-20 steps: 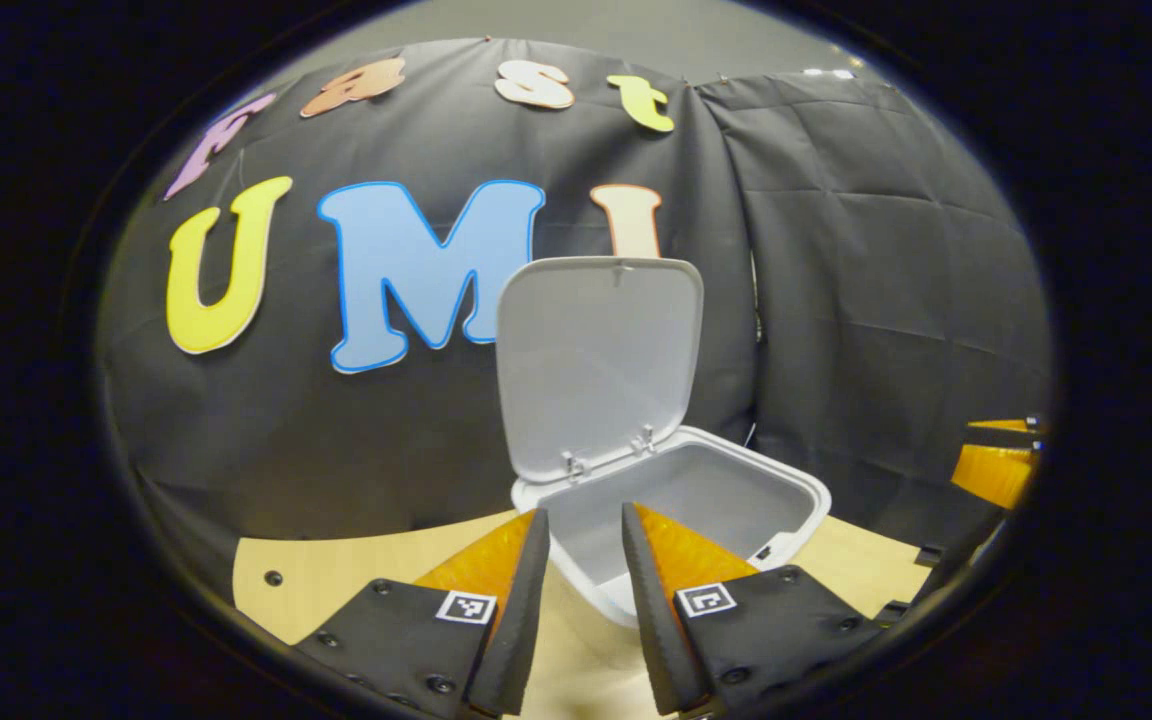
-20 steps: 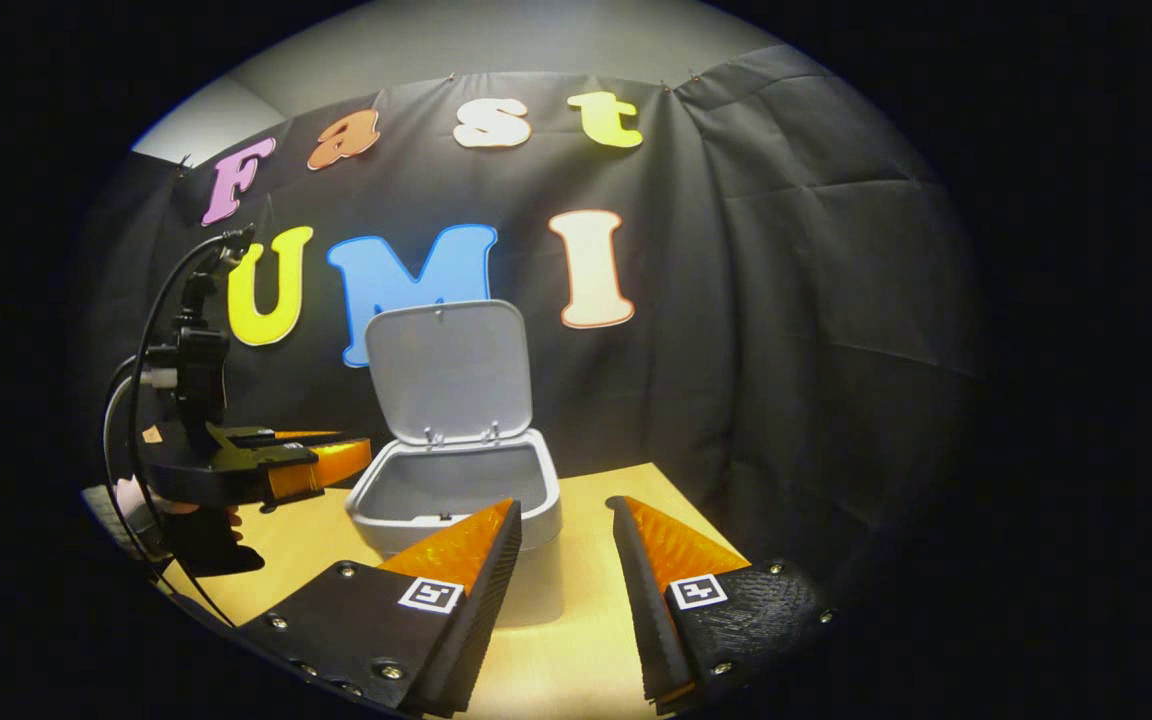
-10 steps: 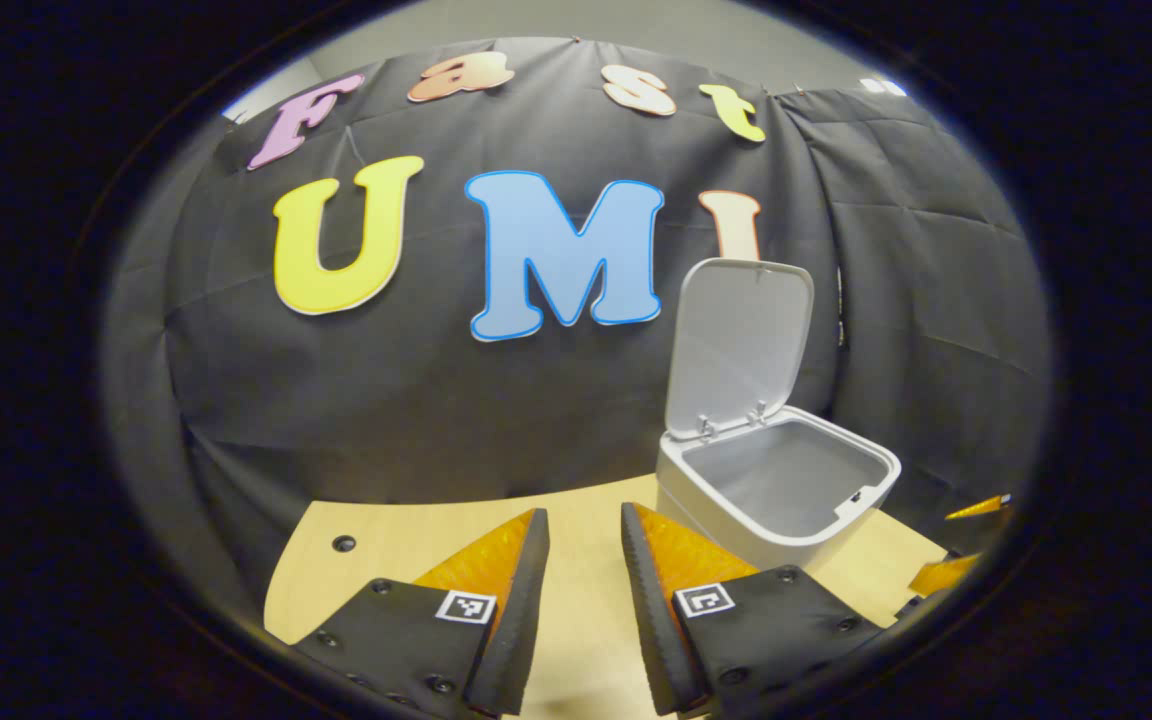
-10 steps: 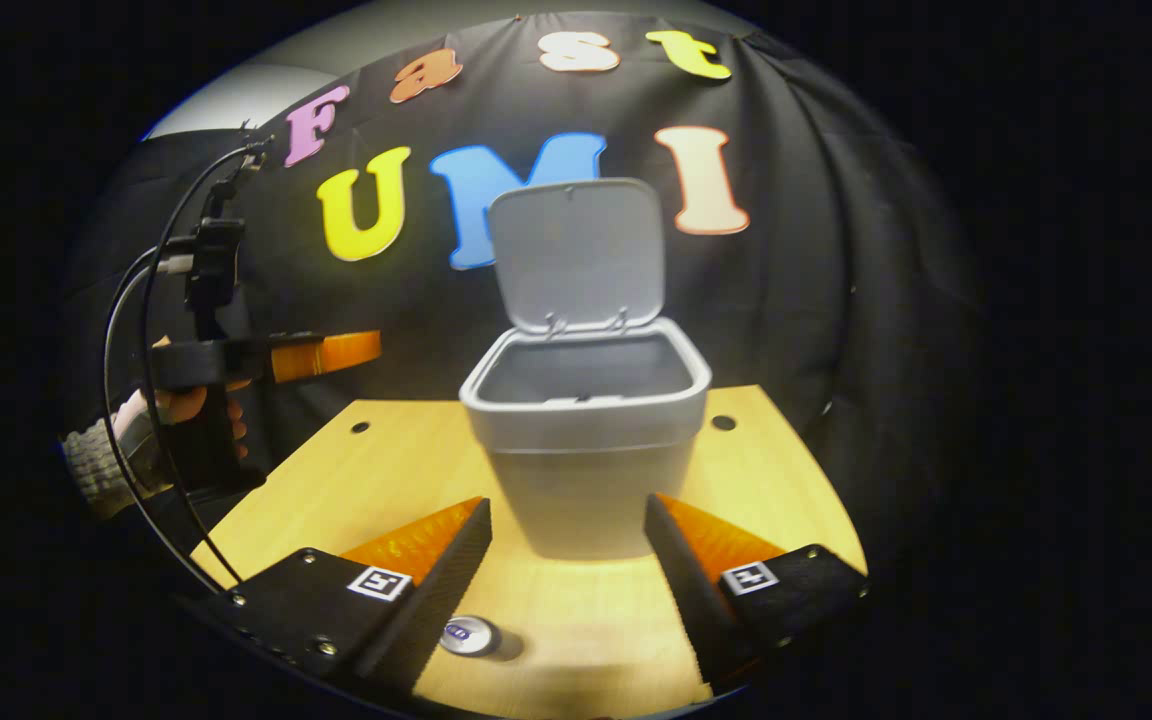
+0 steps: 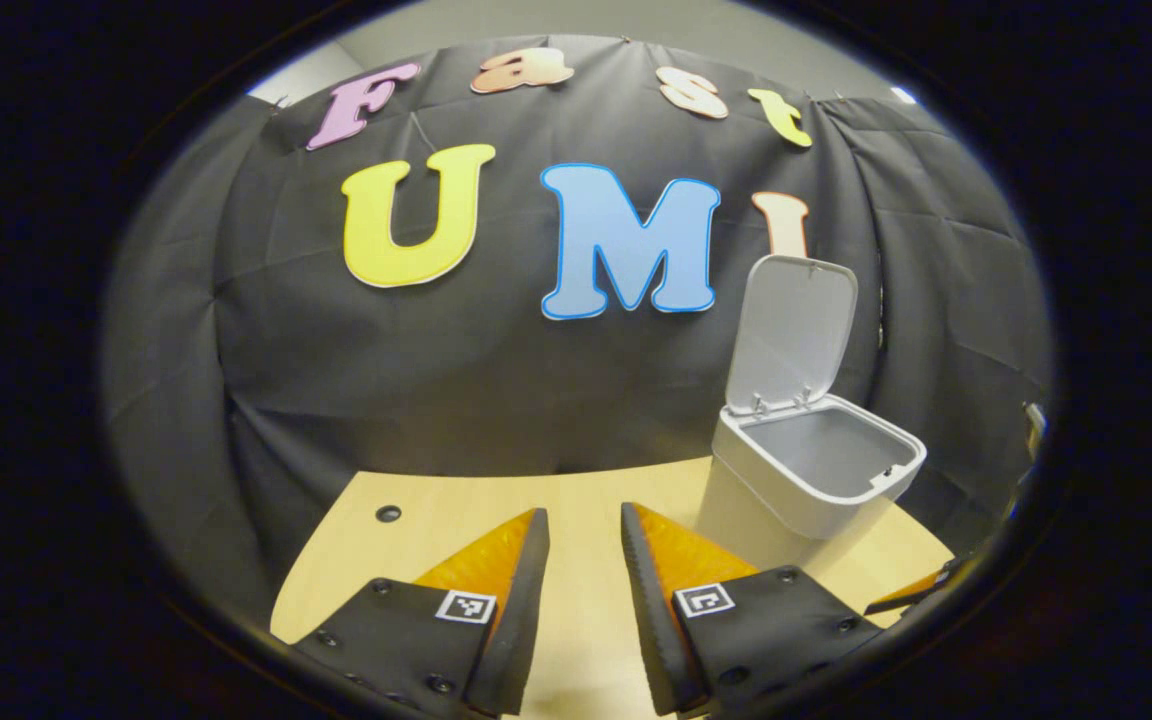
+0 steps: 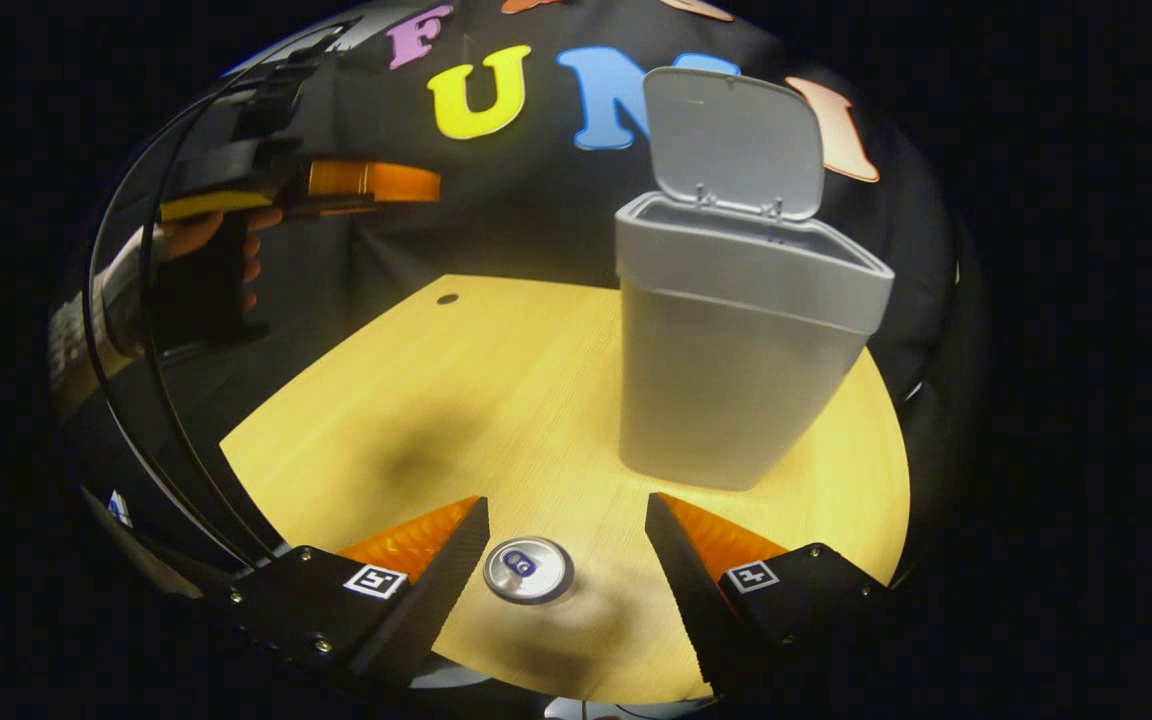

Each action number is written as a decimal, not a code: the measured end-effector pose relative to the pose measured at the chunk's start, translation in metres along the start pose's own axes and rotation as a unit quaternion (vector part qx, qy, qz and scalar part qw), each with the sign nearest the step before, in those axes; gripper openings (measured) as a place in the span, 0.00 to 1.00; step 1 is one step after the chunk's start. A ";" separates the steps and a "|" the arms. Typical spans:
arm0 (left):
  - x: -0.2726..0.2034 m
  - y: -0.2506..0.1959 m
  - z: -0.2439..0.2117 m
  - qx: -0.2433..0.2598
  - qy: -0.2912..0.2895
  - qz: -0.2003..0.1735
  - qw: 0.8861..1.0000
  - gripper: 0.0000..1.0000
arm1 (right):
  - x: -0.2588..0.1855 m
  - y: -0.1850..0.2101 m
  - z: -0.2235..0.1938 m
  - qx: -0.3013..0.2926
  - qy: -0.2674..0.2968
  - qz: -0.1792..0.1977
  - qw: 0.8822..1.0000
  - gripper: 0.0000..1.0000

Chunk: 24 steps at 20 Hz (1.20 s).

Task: Press the lid of the desktop garbage bin to open it, pick up the crumpled paper on the desktop and throw it into the bin, then pick up the pop can on the desktop and drop it into the bin, and finally close the garbage bin lid.

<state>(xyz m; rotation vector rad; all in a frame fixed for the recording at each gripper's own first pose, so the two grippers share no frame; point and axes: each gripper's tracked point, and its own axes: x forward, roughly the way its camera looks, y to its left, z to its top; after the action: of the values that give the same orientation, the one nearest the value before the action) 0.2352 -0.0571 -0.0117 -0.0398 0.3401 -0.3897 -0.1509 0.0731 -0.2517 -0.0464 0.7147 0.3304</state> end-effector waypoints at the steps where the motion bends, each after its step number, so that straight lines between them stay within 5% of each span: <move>1: -0.001 0.002 -0.001 0.000 0.000 0.002 1.000 0.51 | 0.006 0.002 -0.006 -0.006 0.011 0.005 1.000 1.00; 14: -0.009 0.008 -0.015 -0.004 0.010 0.012 1.000 0.58 | 0.039 0.008 -0.068 -0.031 0.085 0.017 0.996 0.94; 15: -0.010 0.008 -0.016 -0.004 0.011 0.013 1.000 0.58 | 0.040 0.007 -0.065 -0.028 0.082 0.018 0.996 0.86; 22: -0.016 0.016 -0.029 -0.013 0.022 0.022 0.999 0.58 | 0.026 0.004 -0.040 0.010 0.051 0.018 0.998 0.83; 23: -0.017 0.018 -0.030 -0.016 0.022 0.024 0.999 0.44 | 0.020 0.003 -0.030 0.013 0.042 0.020 0.999 0.83; 24: -0.017 0.018 -0.032 -0.018 0.023 0.026 0.999 0.44 | 0.016 0.001 -0.018 0.015 0.032 0.022 0.999 0.83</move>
<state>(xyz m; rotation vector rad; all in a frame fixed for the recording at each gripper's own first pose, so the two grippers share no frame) 0.2169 -0.0328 -0.0384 -0.0578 0.3936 -0.3332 -0.1515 0.0760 -0.2759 -0.0132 0.7840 0.3608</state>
